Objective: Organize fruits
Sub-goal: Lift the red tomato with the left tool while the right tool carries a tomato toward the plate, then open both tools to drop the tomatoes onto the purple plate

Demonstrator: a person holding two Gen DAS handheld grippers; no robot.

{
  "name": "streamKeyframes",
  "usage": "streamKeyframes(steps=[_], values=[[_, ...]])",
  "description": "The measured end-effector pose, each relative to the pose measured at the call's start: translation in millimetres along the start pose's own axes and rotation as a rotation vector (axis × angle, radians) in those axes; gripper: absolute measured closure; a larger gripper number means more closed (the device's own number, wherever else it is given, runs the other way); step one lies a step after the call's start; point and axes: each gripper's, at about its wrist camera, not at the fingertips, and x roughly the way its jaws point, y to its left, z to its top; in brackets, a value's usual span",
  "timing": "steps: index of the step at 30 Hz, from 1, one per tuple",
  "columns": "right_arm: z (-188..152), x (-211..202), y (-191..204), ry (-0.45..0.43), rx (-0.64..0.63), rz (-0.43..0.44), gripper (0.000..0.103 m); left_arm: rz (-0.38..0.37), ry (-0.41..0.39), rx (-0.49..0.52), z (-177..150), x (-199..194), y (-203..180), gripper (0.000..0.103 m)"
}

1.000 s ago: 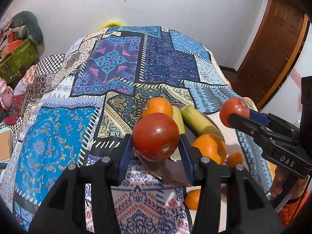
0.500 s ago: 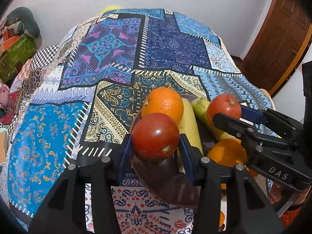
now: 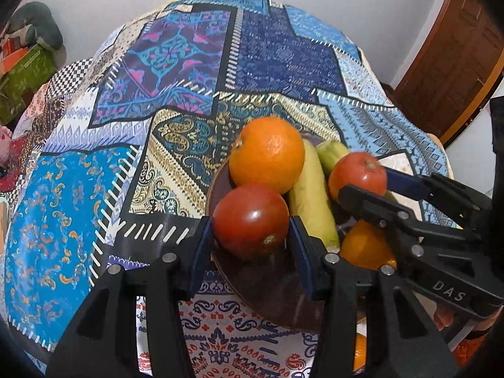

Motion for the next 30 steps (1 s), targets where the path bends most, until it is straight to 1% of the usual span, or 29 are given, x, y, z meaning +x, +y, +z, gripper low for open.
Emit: streamKeyframes(steps=[2, 4, 6, 11, 14, 19, 22, 25, 30], values=[[0, -2, 1, -0.005, -0.009, -0.005, 0.055, 0.002, -0.017, 0.011, 1, -6, -3, 0.053], [0, -8, 1, -0.016, -0.016, -0.016, 0.053, 0.010, -0.032, 0.021, 2, -13, -5, 0.048], [0, -13, 0, -0.026, -0.012, -0.018, 0.050, 0.007, -0.045, 0.021, 2, -20, -7, 0.047], [-4, -40, -3, -0.075, -0.007, -0.024, 0.049, -0.010, -0.080, 0.024, 0, -45, -11, 0.047], [-8, -61, -4, -0.108, -0.002, -0.029, 0.049, -0.020, -0.102, 0.034, -5, -65, -16, 0.047], [-25, -93, -5, -0.151, -0.001, -0.041, 0.049, -0.021, -0.130, 0.063, -24, -93, -24, 0.043], [-40, -107, -7, -0.158, 0.001, -0.052, 0.049, -0.033, -0.117, 0.069, -38, -100, -28, 0.043], [-53, -111, -11, -0.149, 0.003, -0.077, 0.049, -0.041, -0.101, 0.074, -52, -100, -32, 0.043], [-71, -104, -24, -0.103, 0.026, -0.091, 0.049, -0.059, -0.037, 0.073, -73, -84, -41, 0.043]])
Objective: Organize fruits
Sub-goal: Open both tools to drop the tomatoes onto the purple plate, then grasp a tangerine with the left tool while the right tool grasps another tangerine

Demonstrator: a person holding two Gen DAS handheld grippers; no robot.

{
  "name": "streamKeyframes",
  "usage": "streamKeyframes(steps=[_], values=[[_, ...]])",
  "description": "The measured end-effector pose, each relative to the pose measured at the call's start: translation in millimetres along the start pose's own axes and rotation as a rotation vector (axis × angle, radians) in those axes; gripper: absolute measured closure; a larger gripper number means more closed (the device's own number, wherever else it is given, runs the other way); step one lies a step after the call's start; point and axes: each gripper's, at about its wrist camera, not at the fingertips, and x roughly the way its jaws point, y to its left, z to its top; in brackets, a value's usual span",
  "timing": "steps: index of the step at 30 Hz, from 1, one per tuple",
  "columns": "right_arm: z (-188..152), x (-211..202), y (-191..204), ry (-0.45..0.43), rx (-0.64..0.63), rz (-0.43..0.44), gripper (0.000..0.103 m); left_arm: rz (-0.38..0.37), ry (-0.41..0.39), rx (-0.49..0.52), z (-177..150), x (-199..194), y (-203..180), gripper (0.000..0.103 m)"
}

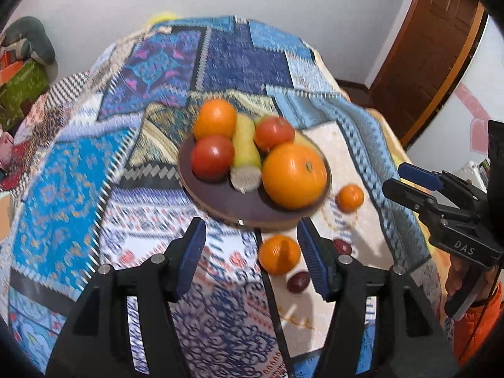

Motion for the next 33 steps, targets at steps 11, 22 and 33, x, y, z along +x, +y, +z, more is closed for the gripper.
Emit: streamKeyframes(steps=[11, 22, 33], values=[[-31, 33, -21, 0.100, 0.070, 0.006, 0.049, -0.029, 0.080, -0.001, -19, 34, -13, 0.043], [-29, 57, -16, 0.136, 0.066, 0.037, 0.065, -0.041, 0.101, 0.024, -21, 48, -17, 0.065], [-24, 41, -6, 0.102, 0.025, 0.020, 0.071, -0.035, 0.035, 0.008, -12, 21, -9, 0.065]])
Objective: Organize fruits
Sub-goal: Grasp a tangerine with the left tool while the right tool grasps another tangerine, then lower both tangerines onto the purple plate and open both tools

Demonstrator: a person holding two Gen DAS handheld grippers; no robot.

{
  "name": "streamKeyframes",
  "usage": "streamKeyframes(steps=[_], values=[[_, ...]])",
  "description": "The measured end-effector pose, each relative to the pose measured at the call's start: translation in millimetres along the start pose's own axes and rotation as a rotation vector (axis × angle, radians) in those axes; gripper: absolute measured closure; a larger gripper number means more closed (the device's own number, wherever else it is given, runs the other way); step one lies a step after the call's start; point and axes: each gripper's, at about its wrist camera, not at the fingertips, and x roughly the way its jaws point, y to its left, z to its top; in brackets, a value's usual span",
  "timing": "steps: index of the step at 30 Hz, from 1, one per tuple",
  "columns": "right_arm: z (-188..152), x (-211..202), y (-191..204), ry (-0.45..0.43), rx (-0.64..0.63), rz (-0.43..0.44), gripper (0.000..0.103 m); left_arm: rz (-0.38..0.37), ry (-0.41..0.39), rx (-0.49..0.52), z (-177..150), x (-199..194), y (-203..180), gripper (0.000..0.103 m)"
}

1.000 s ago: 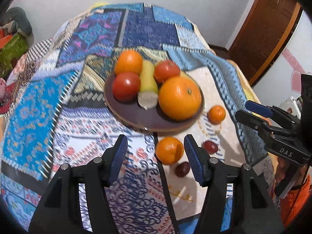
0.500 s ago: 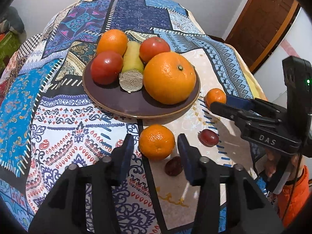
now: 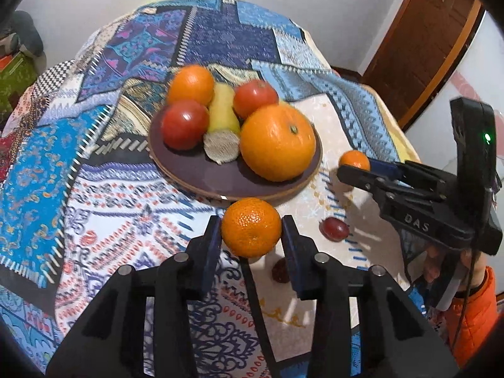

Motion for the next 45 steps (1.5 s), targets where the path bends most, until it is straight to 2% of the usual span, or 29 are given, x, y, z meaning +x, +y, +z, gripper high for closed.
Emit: streamKeyframes(steps=[5, 10, 24, 32, 34, 36, 45], values=[[13, -12, 6, -0.043, -0.013, 0.012, 0.070, 0.024, -0.044, -0.012, 14, -13, 7, 0.065], [27, -6, 9, -0.060, -0.008, 0.029, 0.070, 0.060, -0.072, -0.014, 28, -13, 15, 0.065], [33, 21, 1, -0.042, 0.050, 0.039, 0.070, 0.075, -0.027, -0.054, 42, 24, 34, 0.065], [30, 31, -1, -0.019, 0.056, 0.039, 0.069, 0.074, -0.015, -0.048, 42, 32, 34, 0.064], [29, 33, -1, -0.011, 0.059, 0.041, 0.069, 0.076, -0.016, -0.048, 42, 31, 34, 0.055], [29, 32, -2, -0.010, 0.059, 0.038, 0.068, 0.075, -0.023, -0.051, 41, 29, 34, 0.051], [24, 7, 1, -0.037, 0.045, 0.044, 0.063, 0.074, -0.067, -0.028, 35, -3, 24, 0.051]])
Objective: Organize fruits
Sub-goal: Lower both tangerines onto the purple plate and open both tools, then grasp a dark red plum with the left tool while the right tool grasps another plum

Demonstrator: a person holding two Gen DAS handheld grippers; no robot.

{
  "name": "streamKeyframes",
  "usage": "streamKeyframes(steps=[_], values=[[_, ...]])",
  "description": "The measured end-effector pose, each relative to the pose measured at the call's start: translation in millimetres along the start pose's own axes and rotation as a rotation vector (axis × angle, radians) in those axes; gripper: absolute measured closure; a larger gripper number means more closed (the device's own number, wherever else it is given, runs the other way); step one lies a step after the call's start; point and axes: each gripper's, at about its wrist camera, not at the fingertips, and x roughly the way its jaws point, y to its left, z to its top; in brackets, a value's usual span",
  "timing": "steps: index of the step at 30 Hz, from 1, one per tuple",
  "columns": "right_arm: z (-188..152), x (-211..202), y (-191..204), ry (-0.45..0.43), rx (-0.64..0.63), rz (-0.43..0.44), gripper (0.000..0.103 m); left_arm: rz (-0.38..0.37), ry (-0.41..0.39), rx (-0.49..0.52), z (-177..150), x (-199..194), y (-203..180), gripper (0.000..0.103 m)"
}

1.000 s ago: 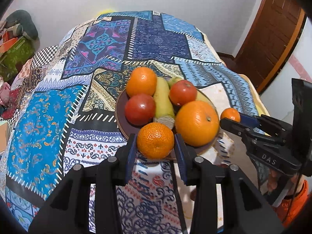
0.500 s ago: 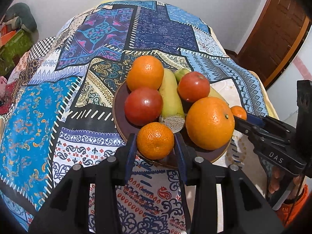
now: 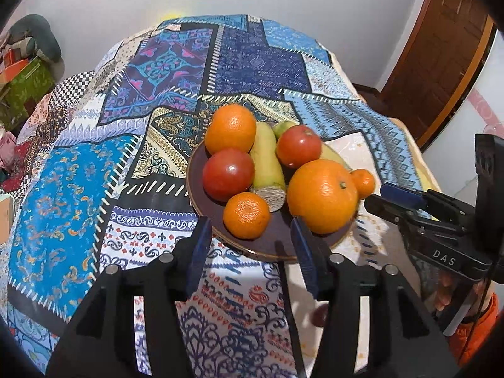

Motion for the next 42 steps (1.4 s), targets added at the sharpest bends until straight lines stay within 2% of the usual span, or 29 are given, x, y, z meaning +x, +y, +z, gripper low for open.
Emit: streamKeyframes(steps=[5, 10, 21, 26, 30, 35, 37, 42], values=[[-4, -21, 7, -0.025, -0.016, 0.006, 0.061, -0.011, -0.010, 0.004, -9, -18, -7, 0.049], [-17, -36, 15, -0.026, -0.034, 0.014, 0.059, -0.035, 0.024, 0.013, -29, -24, -16, 0.049], [-53, -32, 22, 0.033, -0.032, 0.023, 0.059, -0.079, 0.120, 0.063, -66, -4, -37, 0.049], [-59, -26, 24, 0.055, -0.039, 0.030, 0.059, -0.081, 0.124, 0.122, -68, 2, -53, 0.060], [-58, -16, 26, 0.068, -0.041, 0.039, 0.064, -0.090, 0.153, 0.141, -70, 12, -57, 0.075], [-56, -6, 30, 0.080, -0.060, 0.039, 0.066, -0.091, 0.149, 0.147, -71, 19, -58, 0.076], [-56, -3, 32, 0.082, -0.069, 0.036, 0.068, -0.085, 0.145, 0.146, -71, 20, -58, 0.080], [-57, 0, 36, 0.080, -0.091, 0.024, 0.083, -0.101, 0.140, 0.126, -70, 19, -54, 0.083]])
